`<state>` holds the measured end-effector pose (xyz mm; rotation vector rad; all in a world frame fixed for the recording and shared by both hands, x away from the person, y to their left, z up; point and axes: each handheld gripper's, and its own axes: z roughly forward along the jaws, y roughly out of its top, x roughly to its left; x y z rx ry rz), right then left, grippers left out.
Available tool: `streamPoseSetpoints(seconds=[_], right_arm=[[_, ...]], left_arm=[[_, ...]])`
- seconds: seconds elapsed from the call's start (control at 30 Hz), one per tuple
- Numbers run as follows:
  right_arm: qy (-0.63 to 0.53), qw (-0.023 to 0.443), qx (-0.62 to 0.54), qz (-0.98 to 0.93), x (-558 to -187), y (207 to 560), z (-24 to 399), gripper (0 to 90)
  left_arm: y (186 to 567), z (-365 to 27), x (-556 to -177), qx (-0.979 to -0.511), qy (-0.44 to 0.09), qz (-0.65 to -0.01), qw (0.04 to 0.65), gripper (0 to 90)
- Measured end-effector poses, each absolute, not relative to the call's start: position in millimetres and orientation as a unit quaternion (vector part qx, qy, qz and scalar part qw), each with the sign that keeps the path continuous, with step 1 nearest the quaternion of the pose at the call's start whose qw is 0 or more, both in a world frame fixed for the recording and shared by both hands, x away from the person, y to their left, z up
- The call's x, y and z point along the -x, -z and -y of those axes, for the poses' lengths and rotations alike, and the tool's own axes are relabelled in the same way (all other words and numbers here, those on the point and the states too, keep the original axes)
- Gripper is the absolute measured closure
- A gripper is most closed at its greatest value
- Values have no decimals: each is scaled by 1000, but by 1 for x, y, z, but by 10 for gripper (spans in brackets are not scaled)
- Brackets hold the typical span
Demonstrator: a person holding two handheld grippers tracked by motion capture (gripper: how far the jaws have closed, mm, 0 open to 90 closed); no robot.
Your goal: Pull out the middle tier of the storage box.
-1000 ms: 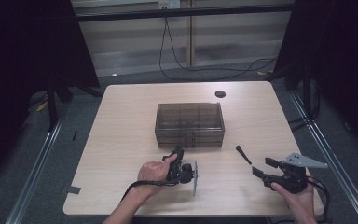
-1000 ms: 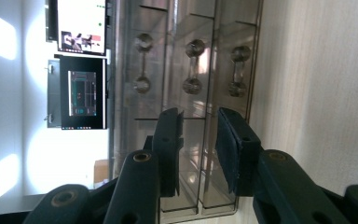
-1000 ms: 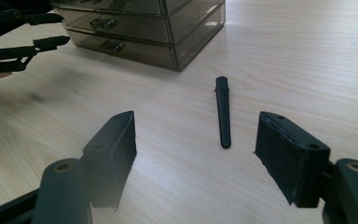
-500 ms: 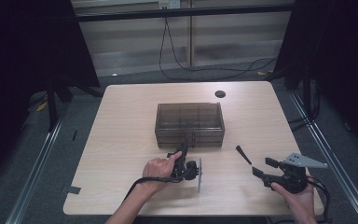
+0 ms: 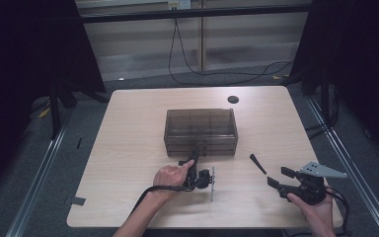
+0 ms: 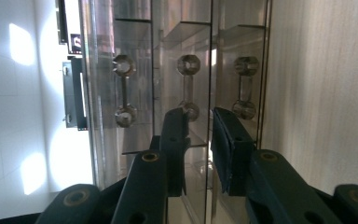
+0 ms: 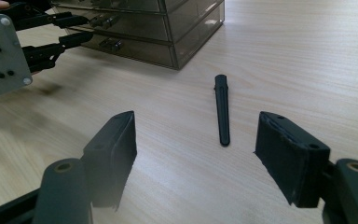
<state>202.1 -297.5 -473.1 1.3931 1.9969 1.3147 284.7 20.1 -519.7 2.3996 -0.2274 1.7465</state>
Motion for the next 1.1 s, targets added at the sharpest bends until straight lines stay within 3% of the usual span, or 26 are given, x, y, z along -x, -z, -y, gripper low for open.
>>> streamPoseSetpoints(seconds=[1.1], right_arm=[[-466,181,-495,-711,-202,473,298,287]], left_arm=[[519,-11,-292,-797,-596,72,65,787]])
